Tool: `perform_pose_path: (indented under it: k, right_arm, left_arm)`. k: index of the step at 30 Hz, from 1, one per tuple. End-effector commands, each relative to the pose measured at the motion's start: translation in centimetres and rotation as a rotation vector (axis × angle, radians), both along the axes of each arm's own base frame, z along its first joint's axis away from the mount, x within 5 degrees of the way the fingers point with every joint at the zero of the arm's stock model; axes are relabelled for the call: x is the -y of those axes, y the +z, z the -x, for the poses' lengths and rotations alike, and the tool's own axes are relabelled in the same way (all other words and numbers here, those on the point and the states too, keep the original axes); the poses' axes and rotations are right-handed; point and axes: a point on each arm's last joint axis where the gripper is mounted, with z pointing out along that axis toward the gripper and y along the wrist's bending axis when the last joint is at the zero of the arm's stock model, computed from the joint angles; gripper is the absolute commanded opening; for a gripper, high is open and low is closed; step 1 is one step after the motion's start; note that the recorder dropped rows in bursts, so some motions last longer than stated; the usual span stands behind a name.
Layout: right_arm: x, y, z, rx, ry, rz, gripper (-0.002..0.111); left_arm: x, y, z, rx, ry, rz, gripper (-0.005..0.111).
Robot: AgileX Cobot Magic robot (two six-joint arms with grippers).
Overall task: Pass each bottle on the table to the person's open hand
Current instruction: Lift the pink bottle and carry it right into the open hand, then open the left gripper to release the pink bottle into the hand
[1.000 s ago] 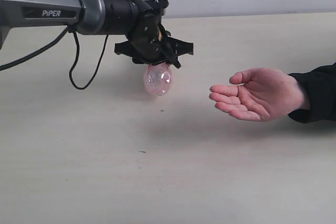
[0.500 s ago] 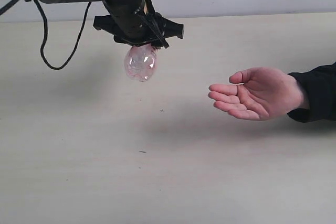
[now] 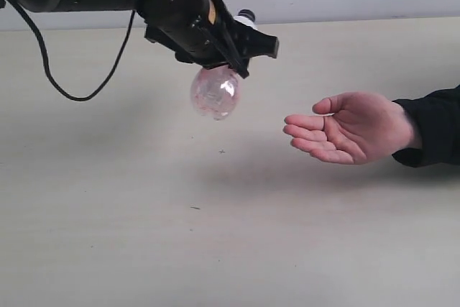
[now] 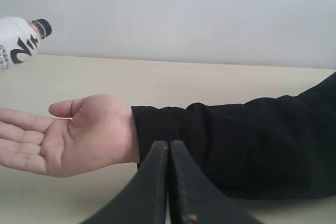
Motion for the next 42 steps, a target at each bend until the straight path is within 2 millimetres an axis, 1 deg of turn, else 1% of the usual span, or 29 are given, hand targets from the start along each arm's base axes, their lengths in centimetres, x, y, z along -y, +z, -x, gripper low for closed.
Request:
perform_pose_path:
  k: [1, 7, 13, 18, 22, 25, 29, 32, 34, 40, 42]
  right_arm:
    - [0.0, -0.1, 0.0, 0.008, -0.006, 0.001, 0.000]
    - [0.0, -0.1, 0.0, 0.008, -0.006, 0.001, 0.000]
    - [0.0, -0.1, 0.0, 0.008, -0.006, 0.001, 0.000]
    - [0.0, -0.1, 0.0, 0.008, -0.006, 0.001, 0.000]
    - [0.0, -0.1, 0.0, 0.008, -0.006, 0.001, 0.000]
    - [0.0, -0.1, 0.0, 0.008, -0.006, 0.001, 0.000]
    - [0.0, -0.1, 0.0, 0.008, -0.006, 0.001, 0.000]
    - [0.0, -0.1, 0.0, 0.008, -0.006, 0.001, 0.000]
    - [0.0, -0.1, 0.0, 0.008, -0.006, 0.001, 0.000]
    - [0.0, -0.1, 0.0, 0.008, -0.006, 0.001, 0.000]
    - [0.0, -0.1, 0.0, 0.008, -0.006, 0.001, 0.000]
  left_arm:
    - [1.6, 1.2, 0.8, 0.055, -0.027, 0.126, 0.000]
    - [2.7, 1.7, 1.2, 0.039, 0.026, 0.268, 0.000]
    - [3.7, 1.8, 2.1, 0.021, 0.016, 0.316, 0.000]
    - [4.2, 1.8, 2.8, -0.043, 0.048, 0.361, 0.000]
    - [5.4, 1.7, 4.3, -0.097, 0.042, 0.389, 0.000]
    - [6.4, 1.9, 5.3, -0.097, 0.011, 0.415, 0.000]
    - [7.3, 1.3, 5.7, -0.130, 0.030, 0.487, 0.000]
    - [7.9, 0.0, 5.8, -0.220, 0.099, 0.540, 0.000]
    - [8.2, -0.4, 6.0, -0.272, 0.133, 0.565, 0.000]
    - [8.3, -0.6, 6.2, -0.293, 0.142, 0.567, 0.000]
    - [8.5, -1.5, 6.3, -0.312, 0.146, 0.542, 0.003]
